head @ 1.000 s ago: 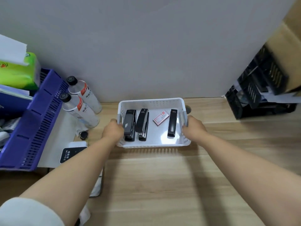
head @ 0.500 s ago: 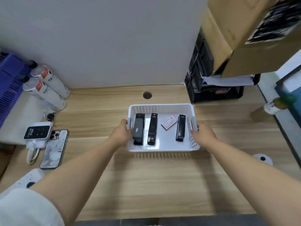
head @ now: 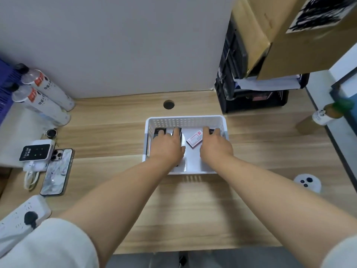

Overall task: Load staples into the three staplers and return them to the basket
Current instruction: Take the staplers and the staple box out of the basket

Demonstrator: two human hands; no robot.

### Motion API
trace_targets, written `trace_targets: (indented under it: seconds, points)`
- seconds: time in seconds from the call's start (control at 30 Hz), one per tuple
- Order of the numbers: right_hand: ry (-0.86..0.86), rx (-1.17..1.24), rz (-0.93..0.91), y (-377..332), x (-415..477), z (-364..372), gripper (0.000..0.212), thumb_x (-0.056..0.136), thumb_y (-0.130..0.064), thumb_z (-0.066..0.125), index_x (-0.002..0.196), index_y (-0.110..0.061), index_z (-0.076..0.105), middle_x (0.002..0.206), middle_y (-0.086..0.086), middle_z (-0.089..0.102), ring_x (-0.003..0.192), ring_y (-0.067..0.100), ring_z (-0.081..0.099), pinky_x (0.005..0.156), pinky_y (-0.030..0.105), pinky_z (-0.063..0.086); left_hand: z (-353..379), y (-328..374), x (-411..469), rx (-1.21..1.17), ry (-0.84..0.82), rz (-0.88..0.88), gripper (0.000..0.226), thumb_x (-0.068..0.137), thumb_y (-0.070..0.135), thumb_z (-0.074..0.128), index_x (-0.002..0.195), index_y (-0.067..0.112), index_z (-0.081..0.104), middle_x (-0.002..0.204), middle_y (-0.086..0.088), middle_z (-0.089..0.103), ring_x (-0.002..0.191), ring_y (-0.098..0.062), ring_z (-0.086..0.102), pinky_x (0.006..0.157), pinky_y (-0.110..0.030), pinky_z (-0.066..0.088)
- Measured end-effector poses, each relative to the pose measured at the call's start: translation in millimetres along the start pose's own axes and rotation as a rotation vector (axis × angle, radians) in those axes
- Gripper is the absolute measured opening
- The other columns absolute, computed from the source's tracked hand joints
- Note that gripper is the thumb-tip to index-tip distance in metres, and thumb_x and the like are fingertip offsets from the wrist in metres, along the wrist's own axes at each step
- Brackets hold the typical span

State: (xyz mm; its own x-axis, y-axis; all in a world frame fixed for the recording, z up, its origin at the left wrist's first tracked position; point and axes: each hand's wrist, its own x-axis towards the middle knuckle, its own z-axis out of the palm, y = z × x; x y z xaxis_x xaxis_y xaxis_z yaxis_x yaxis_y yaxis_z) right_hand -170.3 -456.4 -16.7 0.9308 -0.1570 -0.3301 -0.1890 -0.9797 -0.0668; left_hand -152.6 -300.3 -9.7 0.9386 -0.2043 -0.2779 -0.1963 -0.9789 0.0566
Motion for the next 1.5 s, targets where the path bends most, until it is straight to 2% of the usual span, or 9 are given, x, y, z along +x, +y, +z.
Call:
trace_targets:
  seconds: [0.2,0.37,0.47,0.67,0.77,0.9,1.1,1.33,1.5]
  points:
    - [-0.068,0.092,0.052,4,9,9,0.061,0.089,-0.007,0.052,0.142,-0.01,0.023,0.112,0.018,0.06,0.085,0.032,0.055,0.059,0.034,0.038,6,1,3,-0.06,0.021,-0.084,0.035,0.095,0.022,0.05,0.128,0.014,0.043,0.07,-0.002,0.052,0.064,-0.027,0.052,0.046,-0.029,0.029]
    - [0.06,0.308,0.004,17,-8,-19,0.043,0.087,-0.013,0.048,0.127,-0.015,0.032,0.097,0.017,0.062,0.076,0.036,0.051,0.058,0.035,0.036,-13,-24,-5,-0.608,0.024,-0.179,0.034,0.09,0.036,0.053,0.123,0.029,0.062,0.102,-0.002,0.073,0.091,-0.031,0.067,0.074,-0.036,0.054]
    - [0.129,0.461,0.035,34,-23,-43,0.044,0.086,-0.021,0.049,0.127,-0.018,0.033,0.091,0.012,0.065,0.075,0.036,0.062,0.066,0.04,0.051,-25,-40,-21,-0.996,0.046,-0.206,0.036,0.09,0.034,0.062,0.126,0.04,0.063,0.103,0.002,0.071,0.084,-0.022,0.068,0.08,-0.037,0.058]
    - [0.355,0.495,0.25,98,-38,-48,0.045,0.089,-0.031,0.053,0.129,-0.012,0.045,0.114,0.015,0.064,0.1,0.039,0.061,0.078,0.042,0.049,-48,-83,-48,-1.169,0.285,-0.217,0.034,0.096,0.018,0.06,0.128,0.03,0.064,0.105,-0.007,0.069,0.091,-0.022,0.063,0.083,-0.036,0.053]
    - [0.212,0.456,0.339,121,-40,-23,0.044,0.091,-0.025,0.053,0.13,-0.005,0.044,0.122,0.021,0.06,0.109,0.042,0.058,0.081,0.043,0.046,-42,-106,-62,-1.12,0.373,-0.316,0.035,0.097,0.016,0.056,0.13,0.028,0.06,0.112,-0.006,0.068,0.099,-0.022,0.064,0.075,-0.025,0.05]
    - [0.038,0.354,0.379,124,-45,13,0.043,0.089,-0.019,0.055,0.126,-0.001,0.041,0.127,0.025,0.054,0.114,0.044,0.056,0.084,0.044,0.046,-12,-132,-78,-0.855,0.326,-0.491,0.037,0.098,0.021,0.054,0.135,0.027,0.052,0.126,-0.005,0.066,0.115,-0.03,0.061,0.097,-0.04,0.049]
    - [-0.023,0.276,0.391,123,-45,33,0.042,0.086,-0.016,0.059,0.121,-0.002,0.04,0.127,0.024,0.051,0.115,0.046,0.054,0.091,0.049,0.049,32,-148,-89,-0.659,0.191,-0.526,0.043,0.099,0.017,0.054,0.141,0.02,0.048,0.131,-0.015,0.064,0.12,-0.039,0.058,0.102,-0.048,0.047]
    - [0.354,0.33,0.15,92,-37,-1,0.034,0.086,-0.014,0.057,0.118,-0.008,0.048,0.119,0.016,0.05,0.116,0.037,0.044,0.09,0.051,0.046,22,-138,-78,-0.446,-0.041,-0.63,0.047,0.093,0.025,0.054,0.138,0.024,0.039,0.13,-0.019,0.055,0.122,-0.041,0.051,0.104,-0.05,0.044]
    - [0.133,0.477,-0.137,43,-21,-10,0.035,0.088,-0.011,0.052,0.12,-0.025,0.053,0.119,0.001,0.048,0.102,0.024,0.055,0.085,0.042,0.05,-12,-101,-50,-0.281,0.313,-0.339,0.036,0.09,0.031,0.058,0.122,0.015,0.055,0.123,-0.012,0.054,0.117,-0.034,0.048,0.097,-0.045,0.039]
